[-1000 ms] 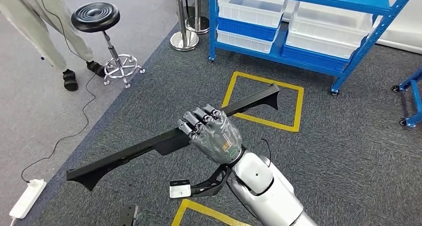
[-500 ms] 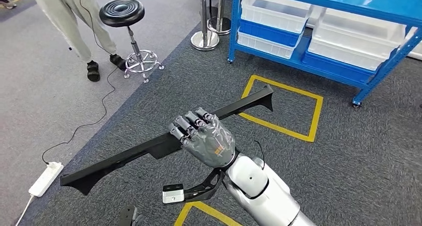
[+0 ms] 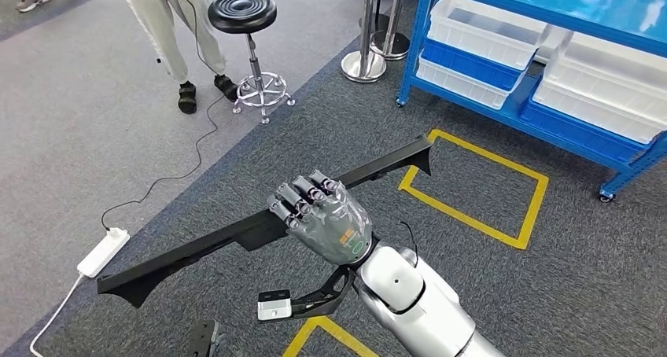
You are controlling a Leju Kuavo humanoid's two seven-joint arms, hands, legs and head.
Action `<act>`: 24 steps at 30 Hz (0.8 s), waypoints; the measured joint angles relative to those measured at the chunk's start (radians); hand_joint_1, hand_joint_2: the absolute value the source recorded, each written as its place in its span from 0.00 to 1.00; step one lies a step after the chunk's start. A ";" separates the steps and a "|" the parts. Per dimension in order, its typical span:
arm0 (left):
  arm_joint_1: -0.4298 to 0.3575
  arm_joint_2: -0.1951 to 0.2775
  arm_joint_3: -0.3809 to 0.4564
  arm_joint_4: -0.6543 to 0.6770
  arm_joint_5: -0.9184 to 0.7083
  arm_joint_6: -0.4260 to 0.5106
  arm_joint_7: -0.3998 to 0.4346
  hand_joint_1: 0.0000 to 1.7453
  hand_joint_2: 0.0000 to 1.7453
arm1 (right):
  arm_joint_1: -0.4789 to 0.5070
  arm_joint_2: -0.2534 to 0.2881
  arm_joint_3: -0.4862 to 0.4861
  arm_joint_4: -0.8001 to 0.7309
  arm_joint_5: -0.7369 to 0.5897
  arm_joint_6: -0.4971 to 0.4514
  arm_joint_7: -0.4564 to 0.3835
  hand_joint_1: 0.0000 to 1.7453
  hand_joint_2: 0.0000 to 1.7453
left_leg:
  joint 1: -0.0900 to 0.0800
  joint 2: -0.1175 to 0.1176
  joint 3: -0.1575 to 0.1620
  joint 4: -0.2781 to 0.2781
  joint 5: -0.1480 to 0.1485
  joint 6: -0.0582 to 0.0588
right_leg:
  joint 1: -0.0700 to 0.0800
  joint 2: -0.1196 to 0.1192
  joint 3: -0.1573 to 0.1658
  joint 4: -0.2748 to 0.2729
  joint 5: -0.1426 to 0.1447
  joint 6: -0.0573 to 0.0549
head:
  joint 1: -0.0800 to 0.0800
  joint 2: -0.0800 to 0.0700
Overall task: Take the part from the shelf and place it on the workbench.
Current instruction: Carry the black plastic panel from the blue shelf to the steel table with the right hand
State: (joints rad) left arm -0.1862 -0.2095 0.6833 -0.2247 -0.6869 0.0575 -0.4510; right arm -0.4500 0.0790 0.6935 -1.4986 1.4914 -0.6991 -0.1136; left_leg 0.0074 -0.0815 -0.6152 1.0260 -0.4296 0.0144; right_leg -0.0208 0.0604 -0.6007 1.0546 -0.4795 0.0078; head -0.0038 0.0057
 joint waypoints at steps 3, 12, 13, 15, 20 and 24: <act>0.002 0.001 0.000 0.000 0.000 0.002 0.000 0.00 1.00 | -0.002 -0.001 0.001 0.000 -0.001 0.000 0.000 1.00 1.00 | 0.004 -0.008 -0.009 0.003 0.000 -0.017 | 0.002 -0.017 0.004 -0.007 0.002 -0.016 | 0.000 0.000; -0.003 0.003 -0.001 0.000 -0.004 0.010 -0.001 0.00 1.00 | -0.005 -0.001 0.005 0.001 -0.018 0.000 -0.002 1.00 1.00 | 0.009 0.091 -0.076 0.152 -0.042 -0.036 | 0.005 -0.110 0.017 -0.016 -0.003 -0.033 | -0.003 0.000; -0.004 0.004 -0.001 0.000 -0.004 0.011 -0.001 0.00 1.00 | -0.005 -0.001 0.005 0.001 -0.018 0.000 -0.002 1.00 1.00 | 0.004 0.110 -0.038 0.082 -0.018 -0.030 | 0.008 -0.119 0.020 -0.016 -0.006 -0.030 | -0.003 0.000; -0.006 0.006 -0.001 0.000 -0.003 0.012 -0.003 0.00 1.00 | -0.005 -0.001 0.005 0.000 -0.019 0.000 -0.002 1.00 1.00 | -0.007 0.134 0.002 0.002 0.001 -0.016 | 0.012 -0.133 0.024 -0.016 -0.011 -0.022 | -0.002 0.000; -0.001 0.008 -0.001 0.000 -0.003 0.013 -0.008 0.00 1.00 | -0.006 0.000 0.008 -0.005 -0.020 0.000 -0.005 1.00 1.00 | -0.003 0.097 0.011 -0.024 0.008 0.011 | 0.011 -0.117 0.018 0.016 -0.043 0.002 | -0.002 0.000; -0.003 0.008 -0.001 0.000 0.001 0.012 -0.009 0.00 1.00 | 0.002 -0.004 0.009 -0.008 -0.016 0.000 -0.005 1.00 1.00 | -0.002 0.061 0.012 -0.025 0.010 0.021 | 0.008 -0.063 -0.100 0.238 -0.132 0.009 | -0.001 0.000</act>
State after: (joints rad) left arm -0.1893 -0.2019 0.6822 -0.2247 -0.6859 0.0699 -0.4603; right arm -0.4481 0.0753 0.7022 -1.5067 1.4752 -0.6992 -0.1187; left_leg 0.0057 -0.0205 -0.6034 1.0006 -0.4197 0.0354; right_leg -0.0131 -0.0028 -0.7008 1.2930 -0.6120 0.0163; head -0.0050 0.0057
